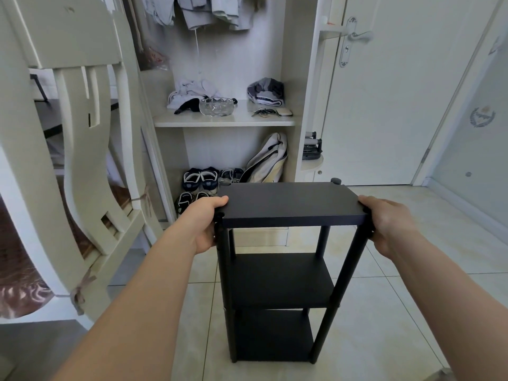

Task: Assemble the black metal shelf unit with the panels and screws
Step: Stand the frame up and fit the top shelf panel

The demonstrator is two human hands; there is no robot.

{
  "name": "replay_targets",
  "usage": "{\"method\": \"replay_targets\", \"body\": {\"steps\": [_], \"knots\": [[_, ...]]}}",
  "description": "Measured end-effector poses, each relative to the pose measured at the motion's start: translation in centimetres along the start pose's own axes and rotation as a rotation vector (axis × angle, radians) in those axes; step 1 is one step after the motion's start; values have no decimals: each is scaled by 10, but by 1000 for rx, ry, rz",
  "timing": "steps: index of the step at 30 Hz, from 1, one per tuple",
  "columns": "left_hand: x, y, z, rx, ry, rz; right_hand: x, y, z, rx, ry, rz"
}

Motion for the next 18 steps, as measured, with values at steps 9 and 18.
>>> {"method": "replay_targets", "body": {"steps": [9, 18], "knots": [[6, 1, 5, 72, -44, -2, -12, 0, -1, 66, -21, 130], [8, -2, 11, 100, -42, -100, -12, -6, -1, 153, -6, 185]]}}
Point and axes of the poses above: each hand's wrist, its own z-axis towards the middle knuckle, its own y-axis out of the back of the hand, x = y × z, the point moved 10 cm from there along z, towards the middle knuckle, and after that the axes turned 8 degrees about x, right-handed, at the moved point
